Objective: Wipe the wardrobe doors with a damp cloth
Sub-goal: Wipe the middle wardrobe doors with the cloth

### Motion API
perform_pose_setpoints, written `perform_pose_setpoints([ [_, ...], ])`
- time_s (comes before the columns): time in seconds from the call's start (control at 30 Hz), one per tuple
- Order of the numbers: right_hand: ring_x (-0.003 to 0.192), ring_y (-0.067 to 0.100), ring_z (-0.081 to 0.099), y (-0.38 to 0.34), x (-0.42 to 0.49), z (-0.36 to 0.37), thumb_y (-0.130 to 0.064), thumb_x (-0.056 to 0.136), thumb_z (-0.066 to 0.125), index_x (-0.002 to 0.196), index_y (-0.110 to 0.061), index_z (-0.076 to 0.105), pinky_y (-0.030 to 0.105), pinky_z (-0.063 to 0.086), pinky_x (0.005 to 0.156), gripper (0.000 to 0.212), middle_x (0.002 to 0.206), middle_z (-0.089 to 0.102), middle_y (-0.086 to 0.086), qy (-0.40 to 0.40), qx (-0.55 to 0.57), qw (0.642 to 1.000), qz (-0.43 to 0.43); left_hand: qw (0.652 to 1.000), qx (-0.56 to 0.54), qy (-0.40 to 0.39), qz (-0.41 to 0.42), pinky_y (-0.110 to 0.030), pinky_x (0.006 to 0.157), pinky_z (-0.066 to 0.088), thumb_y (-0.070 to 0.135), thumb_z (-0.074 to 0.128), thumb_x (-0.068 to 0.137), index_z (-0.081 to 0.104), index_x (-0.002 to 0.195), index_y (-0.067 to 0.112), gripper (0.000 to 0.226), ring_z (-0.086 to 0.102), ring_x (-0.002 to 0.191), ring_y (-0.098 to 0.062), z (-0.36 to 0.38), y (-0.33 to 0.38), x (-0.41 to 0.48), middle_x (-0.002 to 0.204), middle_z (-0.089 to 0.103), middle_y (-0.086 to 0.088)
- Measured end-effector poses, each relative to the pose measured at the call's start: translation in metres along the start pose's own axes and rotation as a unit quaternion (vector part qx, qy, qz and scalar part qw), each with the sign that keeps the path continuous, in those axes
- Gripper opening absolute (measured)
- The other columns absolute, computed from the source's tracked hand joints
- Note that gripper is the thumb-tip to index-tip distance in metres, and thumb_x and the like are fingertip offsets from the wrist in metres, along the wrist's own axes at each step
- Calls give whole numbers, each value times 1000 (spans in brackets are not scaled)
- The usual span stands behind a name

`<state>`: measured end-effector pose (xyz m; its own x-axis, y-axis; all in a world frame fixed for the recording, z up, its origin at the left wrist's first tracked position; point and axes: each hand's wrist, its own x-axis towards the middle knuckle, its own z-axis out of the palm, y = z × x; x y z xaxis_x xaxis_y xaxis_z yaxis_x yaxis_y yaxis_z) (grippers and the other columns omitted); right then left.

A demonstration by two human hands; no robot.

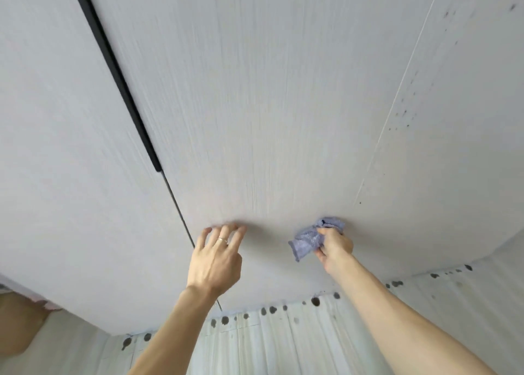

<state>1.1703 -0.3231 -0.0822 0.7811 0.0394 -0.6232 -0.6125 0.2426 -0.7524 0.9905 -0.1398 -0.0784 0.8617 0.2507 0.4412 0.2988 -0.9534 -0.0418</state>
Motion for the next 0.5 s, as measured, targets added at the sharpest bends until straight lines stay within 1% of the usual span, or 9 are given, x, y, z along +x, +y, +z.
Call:
perform_pose_setpoints([
  [0.1, 74, 20, 64, -78, -56, 13, 4, 84, 67, 85, -16, 63, 26, 48, 51, 21, 86, 68, 8, -8, 24, 1000, 1, 999, 6, 1, 32, -43, 99, 36, 17, 38, 74, 65, 127, 12, 60, 62, 97, -30, -77, 30, 58, 122, 64, -8],
  [0.2, 70, 19, 63, -156, -116, 26, 6, 82, 69, 81, -15, 64, 21, 48, 44, 22, 82, 67, 8, -16, 43, 999, -6, 999, 0, 15, 49, -42, 99, 37, 16, 39, 74, 65, 128, 12, 61, 62, 95, -28, -159, 47, 113, 122, 64, -5],
  [0.33, 71, 21, 65, -280, -207, 43, 6, 82, 70, 83, -11, 67, 29, 54, 59, 18, 82, 69, 9, -49, 63, 996, -26, 995, -4, 76, 58, -40, 98, 37, 8, 48, 71, 68, 124, 14, 57, 62, 86, -28, -291, 59, 192, 118, 64, -4],
  [0.37, 72, 21, 66, -301, -224, 48, 6, 82, 70, 83, -11, 68, 30, 55, 61, 17, 82, 70, 9, -59, 70, 995, -34, 994, -3, 87, 58, -40, 97, 37, 8, 49, 70, 69, 122, 14, 55, 61, 85, -28, -317, 61, 206, 117, 64, -3],
  [0.47, 72, 21, 67, -376, -277, 63, 7, 81, 71, 82, -11, 69, 33, 58, 68, 18, 82, 71, 9, -81, 77, 992, -55, 991, 18, 116, 68, -41, 97, 38, 11, 43, 74, 69, 120, 16, 53, 61, 86, -29, -397, 71, 261, 118, 63, -3],
  [0.5, 71, 20, 67, -387, -288, 69, 7, 81, 70, 81, -11, 69, 35, 58, 71, 19, 81, 71, 8, -89, 84, 990, -64, 989, 24, 128, 67, -42, 97, 39, 12, 44, 75, 68, 122, 16, 53, 61, 87, -30, -414, 75, 271, 119, 63, -4],
])
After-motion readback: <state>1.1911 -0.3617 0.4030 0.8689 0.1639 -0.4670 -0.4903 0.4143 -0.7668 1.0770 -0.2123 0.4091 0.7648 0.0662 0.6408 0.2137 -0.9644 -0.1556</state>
